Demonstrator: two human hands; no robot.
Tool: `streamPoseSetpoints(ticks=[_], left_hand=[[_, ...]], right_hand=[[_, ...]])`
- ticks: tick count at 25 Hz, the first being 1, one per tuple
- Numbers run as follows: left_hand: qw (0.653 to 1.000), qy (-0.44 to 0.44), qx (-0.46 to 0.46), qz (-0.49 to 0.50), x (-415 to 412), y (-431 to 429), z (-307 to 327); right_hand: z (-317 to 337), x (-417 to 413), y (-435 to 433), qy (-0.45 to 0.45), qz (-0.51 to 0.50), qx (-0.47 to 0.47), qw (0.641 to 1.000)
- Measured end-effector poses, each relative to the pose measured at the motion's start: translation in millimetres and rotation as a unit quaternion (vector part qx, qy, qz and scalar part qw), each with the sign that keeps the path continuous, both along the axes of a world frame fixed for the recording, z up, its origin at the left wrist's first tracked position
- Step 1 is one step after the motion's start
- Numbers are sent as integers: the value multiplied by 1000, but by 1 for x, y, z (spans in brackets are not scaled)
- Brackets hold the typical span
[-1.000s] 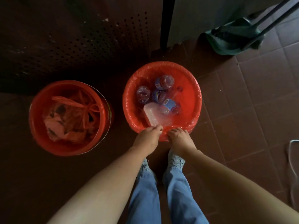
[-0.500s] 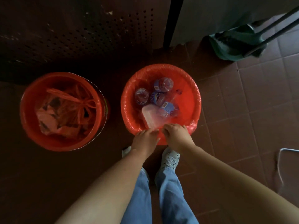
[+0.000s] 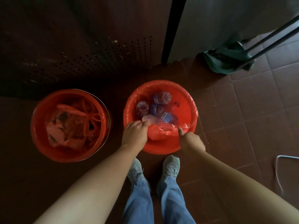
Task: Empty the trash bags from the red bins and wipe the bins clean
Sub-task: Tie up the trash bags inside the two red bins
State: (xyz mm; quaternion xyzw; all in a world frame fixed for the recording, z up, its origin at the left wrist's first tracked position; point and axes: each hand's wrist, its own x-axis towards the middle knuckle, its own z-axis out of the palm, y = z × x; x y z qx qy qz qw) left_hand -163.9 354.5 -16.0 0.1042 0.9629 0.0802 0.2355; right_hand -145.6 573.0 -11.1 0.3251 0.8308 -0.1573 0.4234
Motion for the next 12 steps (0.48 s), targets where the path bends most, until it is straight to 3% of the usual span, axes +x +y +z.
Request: streamPoseSetpoints(ticks=[3, 4, 6, 8, 10, 12], left_hand=[[999, -21, 19, -24, 3, 3, 2], [998, -34, 27, -33, 5, 4, 1], [997, -47, 43, -50, 12, 6, -3], [994, -53, 53, -74, 19, 5, -8], [991, -63, 56, -104, 25, 3, -10], [989, -62, 55, -123, 28, 1, -12]], right_hand=[[4, -12, -2, 7, -226, -104, 968], [2, -15, -5, 35, -346, -140, 927], [-2, -22, -12, 86, -567, -188, 797], [-11, -30, -11, 118, -670, -198, 706], [-19, -39, -6, 115, -700, -194, 678], [-22, -48, 1, 101, -686, -178, 698]])
